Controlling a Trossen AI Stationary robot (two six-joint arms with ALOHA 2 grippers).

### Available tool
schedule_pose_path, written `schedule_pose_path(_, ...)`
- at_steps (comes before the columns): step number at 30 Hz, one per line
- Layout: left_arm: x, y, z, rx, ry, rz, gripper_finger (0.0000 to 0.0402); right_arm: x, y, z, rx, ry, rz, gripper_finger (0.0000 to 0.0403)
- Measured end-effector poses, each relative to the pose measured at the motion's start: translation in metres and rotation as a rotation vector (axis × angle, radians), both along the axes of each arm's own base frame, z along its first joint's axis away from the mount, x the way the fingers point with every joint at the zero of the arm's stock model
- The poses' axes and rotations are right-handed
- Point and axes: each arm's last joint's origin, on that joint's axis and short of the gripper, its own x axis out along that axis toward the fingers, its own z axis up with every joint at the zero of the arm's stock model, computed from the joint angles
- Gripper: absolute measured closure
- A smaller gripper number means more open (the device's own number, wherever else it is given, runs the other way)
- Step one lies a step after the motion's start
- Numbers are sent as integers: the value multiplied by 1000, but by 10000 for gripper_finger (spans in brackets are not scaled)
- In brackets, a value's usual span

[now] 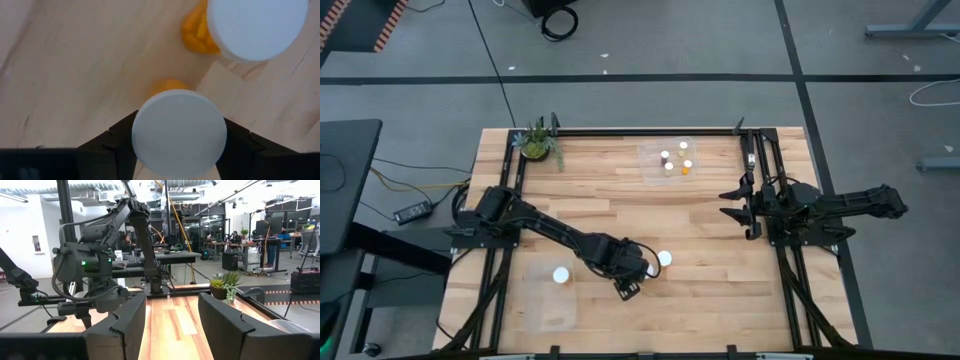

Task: Pick and place medicine bottles into bin by pill shape (circle, oval)
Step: Put the big orange pill bottle into the bottom transparent bin

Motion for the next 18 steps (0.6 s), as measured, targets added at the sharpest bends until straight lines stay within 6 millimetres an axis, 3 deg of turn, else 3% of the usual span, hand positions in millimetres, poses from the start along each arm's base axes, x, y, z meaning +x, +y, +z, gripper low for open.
schedule_pose_path(9,-3,-2,4,-8,5,-36,184,0,0,0,0,0,0,214)
schedule_pose_path(13,-10,-13,15,-121,13,-25,173,0,0,0,0,0,0,214)
schedule_pose_path(18,-25,-27,39,-228,24,26,196,0,0,-1,0,7,0,214)
